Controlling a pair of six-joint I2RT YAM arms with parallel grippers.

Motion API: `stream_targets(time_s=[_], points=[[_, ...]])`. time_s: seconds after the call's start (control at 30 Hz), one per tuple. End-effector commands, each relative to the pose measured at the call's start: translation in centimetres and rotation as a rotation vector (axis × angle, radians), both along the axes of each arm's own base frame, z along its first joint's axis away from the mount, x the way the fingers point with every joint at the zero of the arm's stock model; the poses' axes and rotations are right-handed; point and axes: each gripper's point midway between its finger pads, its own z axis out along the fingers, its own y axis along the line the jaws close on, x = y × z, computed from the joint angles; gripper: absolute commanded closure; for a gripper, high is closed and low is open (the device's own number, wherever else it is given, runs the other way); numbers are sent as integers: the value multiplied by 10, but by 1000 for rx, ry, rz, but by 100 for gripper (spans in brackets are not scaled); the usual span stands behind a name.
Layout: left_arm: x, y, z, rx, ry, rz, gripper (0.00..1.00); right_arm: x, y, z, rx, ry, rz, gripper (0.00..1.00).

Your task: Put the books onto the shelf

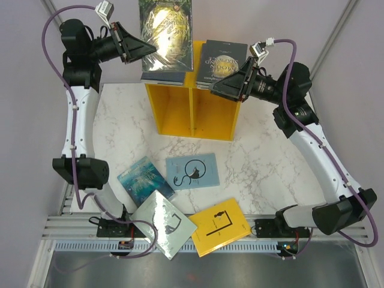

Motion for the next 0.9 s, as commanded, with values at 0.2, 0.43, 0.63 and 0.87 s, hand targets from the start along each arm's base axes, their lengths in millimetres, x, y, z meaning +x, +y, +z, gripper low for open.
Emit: stream_targets(time_s=[0.2,0.43,0.63,0.87], points=[[39,14,-5,-50,129,-162,98,7,-4,6,4,-46,-3,2],[53,19,-39,-47,235,-213,98,17,-17,1,-1,-38,-46,3],[52,21,-54,-28,292,-149,98,21,-21,-3,-4,-25,-61,3],[68,38,-109,134,384,160,98,24,-22,-11,-10,-6,-62,3]])
